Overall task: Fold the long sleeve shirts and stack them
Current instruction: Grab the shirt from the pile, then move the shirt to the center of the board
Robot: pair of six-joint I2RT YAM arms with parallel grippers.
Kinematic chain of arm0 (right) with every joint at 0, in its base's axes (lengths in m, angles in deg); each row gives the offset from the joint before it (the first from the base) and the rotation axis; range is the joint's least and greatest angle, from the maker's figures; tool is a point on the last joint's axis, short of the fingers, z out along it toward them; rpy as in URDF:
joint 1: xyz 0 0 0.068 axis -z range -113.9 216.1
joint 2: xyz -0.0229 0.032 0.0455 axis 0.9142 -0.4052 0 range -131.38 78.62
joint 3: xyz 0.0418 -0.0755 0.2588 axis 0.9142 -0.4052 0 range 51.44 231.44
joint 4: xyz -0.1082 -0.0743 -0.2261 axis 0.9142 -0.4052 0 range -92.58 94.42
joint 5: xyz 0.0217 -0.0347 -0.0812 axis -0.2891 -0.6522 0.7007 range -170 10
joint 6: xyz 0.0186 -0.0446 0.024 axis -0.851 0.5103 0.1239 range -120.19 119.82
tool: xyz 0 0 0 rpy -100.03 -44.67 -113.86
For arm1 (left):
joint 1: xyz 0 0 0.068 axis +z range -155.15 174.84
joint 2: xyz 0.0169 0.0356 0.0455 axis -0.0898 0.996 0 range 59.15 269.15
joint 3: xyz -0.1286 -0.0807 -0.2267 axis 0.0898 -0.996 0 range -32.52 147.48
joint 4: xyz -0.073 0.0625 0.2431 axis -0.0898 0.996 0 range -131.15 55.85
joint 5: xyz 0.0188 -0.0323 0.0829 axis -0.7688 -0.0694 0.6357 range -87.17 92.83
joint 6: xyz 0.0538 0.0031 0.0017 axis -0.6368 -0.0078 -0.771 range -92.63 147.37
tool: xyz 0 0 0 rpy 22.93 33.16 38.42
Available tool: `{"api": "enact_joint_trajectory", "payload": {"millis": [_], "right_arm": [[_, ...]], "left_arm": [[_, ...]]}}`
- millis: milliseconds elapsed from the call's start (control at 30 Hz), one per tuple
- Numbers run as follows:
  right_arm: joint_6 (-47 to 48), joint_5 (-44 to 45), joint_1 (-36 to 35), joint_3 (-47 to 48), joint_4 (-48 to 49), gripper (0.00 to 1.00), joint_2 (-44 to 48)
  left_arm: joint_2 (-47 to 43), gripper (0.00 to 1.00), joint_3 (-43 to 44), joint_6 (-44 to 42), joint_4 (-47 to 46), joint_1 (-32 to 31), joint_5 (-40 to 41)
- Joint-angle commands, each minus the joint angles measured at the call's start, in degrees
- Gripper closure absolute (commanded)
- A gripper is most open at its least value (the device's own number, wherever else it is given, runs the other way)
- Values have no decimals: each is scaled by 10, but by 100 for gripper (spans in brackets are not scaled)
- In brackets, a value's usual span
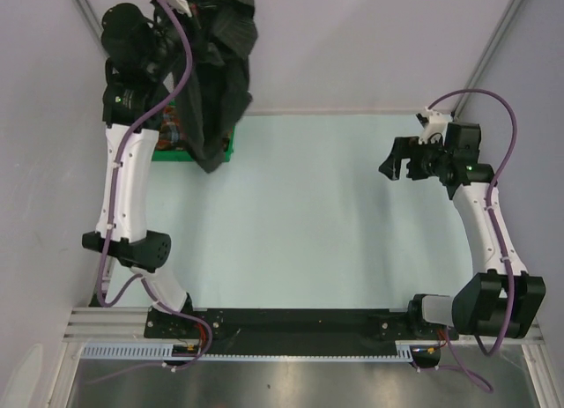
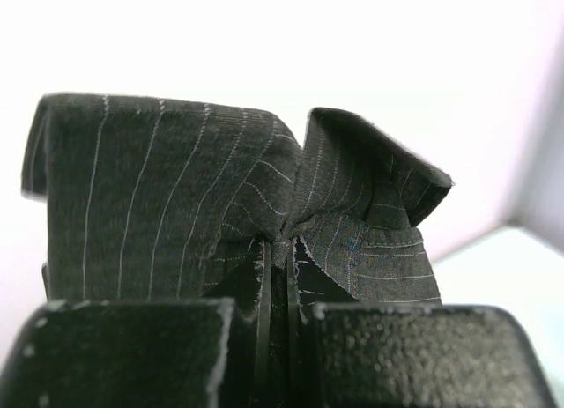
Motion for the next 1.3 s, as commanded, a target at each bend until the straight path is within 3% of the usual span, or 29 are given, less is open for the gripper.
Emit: {"api": "enact_joint_trajectory", "payload": {"millis": [0,133,200,233,267,300,333,467,500,667,833,933,1100,1267], "right_arm": [[-9,-21,8,42,0,0,26],[-5,-37,19,56,-17,0,32],[-1,-52,30,62,-31,0,34],[7,-56,34,65,-38,0,36],[15,-68,43,66,-52,0,38],[21,-74,47,67,-59,0,40],[28,-78,51,68,-67,0,45],[83,-100,52,65,-117,0,52],[90,-104,44,62,-125,0,52],[114,-59,-33,17,-132,0,36],[102,-8,-147,-16,-94,0,2],[74,-2,-175,-48,-75,2,-28],[28,-25,-180,-123,-37,3,-51],[-2,-63,-185,-152,2,5,-85]], "left_arm": [[-62,100,-11,31,-23,-85,-32],[-96,100,-82,59,-16,-115,-75],[-109,100,-145,40,8,-117,-134],[-123,94,-167,16,26,-117,-159],[-129,76,-188,-47,78,-117,-187],[-136,46,-234,-75,104,-117,-199],[-152,1,-262,-94,124,-116,-184],[-237,1,-472,-105,97,-36,-200],[-253,1,-565,-108,87,-21,-212],[-312,1,-776,-179,82,-6,-195],[-287,7,-856,-129,23,-6,-211],[-269,7,-873,-118,-27,-16,-216],[-212,0,-820,-190,-26,-80,-169],[-192,1,-809,-295,-12,-160,-200]]}}
